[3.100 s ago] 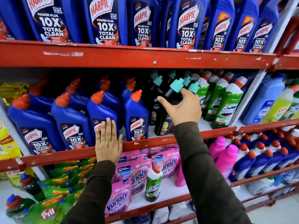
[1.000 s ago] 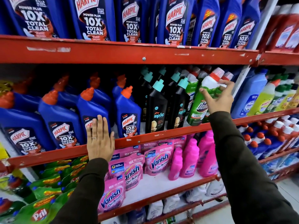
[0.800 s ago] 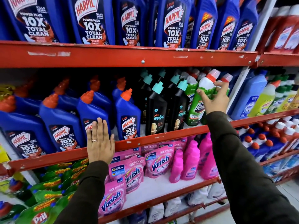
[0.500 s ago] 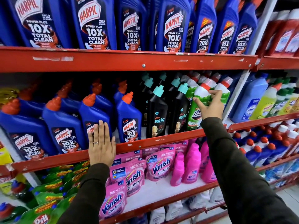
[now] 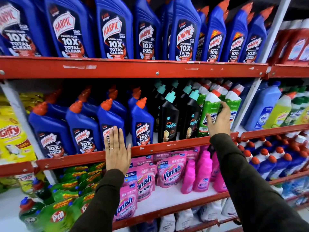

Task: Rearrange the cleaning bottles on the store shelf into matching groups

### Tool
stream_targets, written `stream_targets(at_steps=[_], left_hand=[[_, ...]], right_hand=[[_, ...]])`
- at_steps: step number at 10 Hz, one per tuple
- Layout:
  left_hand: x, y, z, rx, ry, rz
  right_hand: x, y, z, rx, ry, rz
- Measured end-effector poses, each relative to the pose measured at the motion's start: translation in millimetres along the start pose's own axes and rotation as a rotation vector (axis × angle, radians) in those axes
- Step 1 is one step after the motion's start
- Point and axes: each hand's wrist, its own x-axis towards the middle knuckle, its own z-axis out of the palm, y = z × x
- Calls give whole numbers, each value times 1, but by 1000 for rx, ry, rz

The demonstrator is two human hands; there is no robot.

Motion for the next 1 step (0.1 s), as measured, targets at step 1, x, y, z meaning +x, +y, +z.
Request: stream_targets(at_steps=[1], left_hand=[[11, 9, -15, 1, 35, 28]], right_hand=[[-17, -21, 1, 0, 58, -87]])
